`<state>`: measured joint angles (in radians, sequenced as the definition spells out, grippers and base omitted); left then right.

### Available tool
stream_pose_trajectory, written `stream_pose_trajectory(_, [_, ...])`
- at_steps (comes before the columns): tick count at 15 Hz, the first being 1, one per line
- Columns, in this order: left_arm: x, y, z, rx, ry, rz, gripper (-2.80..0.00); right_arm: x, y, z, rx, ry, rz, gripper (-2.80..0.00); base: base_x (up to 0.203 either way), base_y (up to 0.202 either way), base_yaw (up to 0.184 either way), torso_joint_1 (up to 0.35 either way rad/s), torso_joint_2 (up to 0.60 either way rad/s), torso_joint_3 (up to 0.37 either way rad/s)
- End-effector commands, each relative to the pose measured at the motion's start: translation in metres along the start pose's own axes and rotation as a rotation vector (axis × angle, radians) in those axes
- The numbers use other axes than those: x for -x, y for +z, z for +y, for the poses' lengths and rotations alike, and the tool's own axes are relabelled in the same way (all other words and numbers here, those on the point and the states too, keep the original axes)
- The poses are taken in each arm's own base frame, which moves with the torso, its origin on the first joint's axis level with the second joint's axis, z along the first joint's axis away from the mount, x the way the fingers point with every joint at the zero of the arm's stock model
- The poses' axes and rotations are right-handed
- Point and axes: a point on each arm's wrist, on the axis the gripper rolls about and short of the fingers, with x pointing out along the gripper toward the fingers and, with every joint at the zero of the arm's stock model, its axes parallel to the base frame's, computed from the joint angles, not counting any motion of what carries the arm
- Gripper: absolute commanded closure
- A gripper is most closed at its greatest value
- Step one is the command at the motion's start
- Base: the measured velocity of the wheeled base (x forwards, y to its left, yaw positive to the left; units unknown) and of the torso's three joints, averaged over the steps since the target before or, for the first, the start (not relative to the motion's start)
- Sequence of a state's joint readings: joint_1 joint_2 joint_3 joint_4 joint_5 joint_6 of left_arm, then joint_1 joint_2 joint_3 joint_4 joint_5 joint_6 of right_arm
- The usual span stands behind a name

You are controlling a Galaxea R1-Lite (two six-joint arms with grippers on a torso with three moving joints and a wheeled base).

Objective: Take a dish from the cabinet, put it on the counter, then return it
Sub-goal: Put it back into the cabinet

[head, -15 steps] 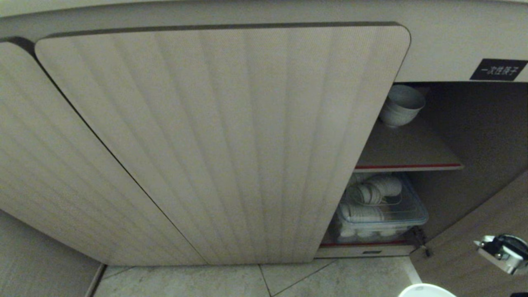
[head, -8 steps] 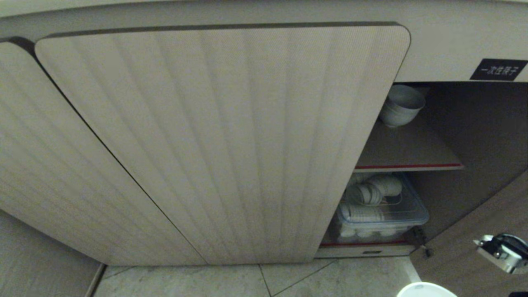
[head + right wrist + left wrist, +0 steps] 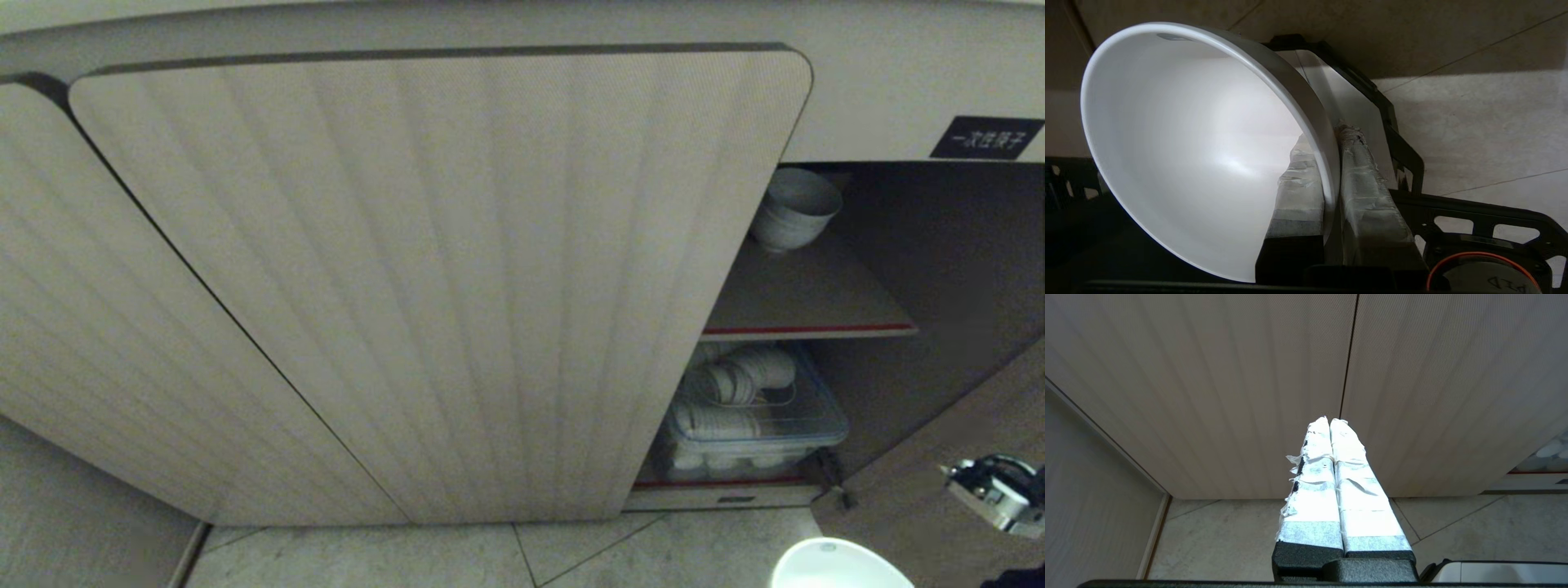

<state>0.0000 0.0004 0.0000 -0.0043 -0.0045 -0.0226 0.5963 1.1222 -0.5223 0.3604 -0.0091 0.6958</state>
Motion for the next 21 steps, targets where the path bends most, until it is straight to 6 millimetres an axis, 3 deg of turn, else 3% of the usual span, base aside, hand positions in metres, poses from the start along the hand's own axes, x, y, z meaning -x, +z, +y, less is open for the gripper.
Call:
stream_pose_trajectory(1, [0.0, 0.0, 0.0, 0.0, 0.0, -0.001, 0.0, -0.004, 0.003, -0.001, -0.031, -0.023, 0.004, 0.0, 0.0, 0.0, 0.0, 0.0, 0.0, 0.0])
stream_pose_trajectory(8, [0.0, 0.0, 0.0, 0.0, 0.0, -0.001, 0.0, -0.019, 0.04, -0.013, -0.192, -0.09, -0.104, 0.0, 0.0, 0.0, 0.0, 0.0, 0.0, 0.0])
stream_pose_trajectory(15, [0.0, 0.0, 0.0, 0.0, 0.0, -0.001, 0.0, -0.031, 0.064, -0.019, -0.228, -0.097, -0.183, 0.0, 0.0, 0.0, 0.0, 0.0, 0.0, 0.0])
stream_pose_trajectory(21, [0.0, 0.0, 0.0, 0.0, 0.0, -0.001, 0.0, -0.039, 0.1, -0.025, -0.304, -0.125, -0.227, 0.0, 0.0, 0.0, 0.0, 0.0, 0.0, 0.0])
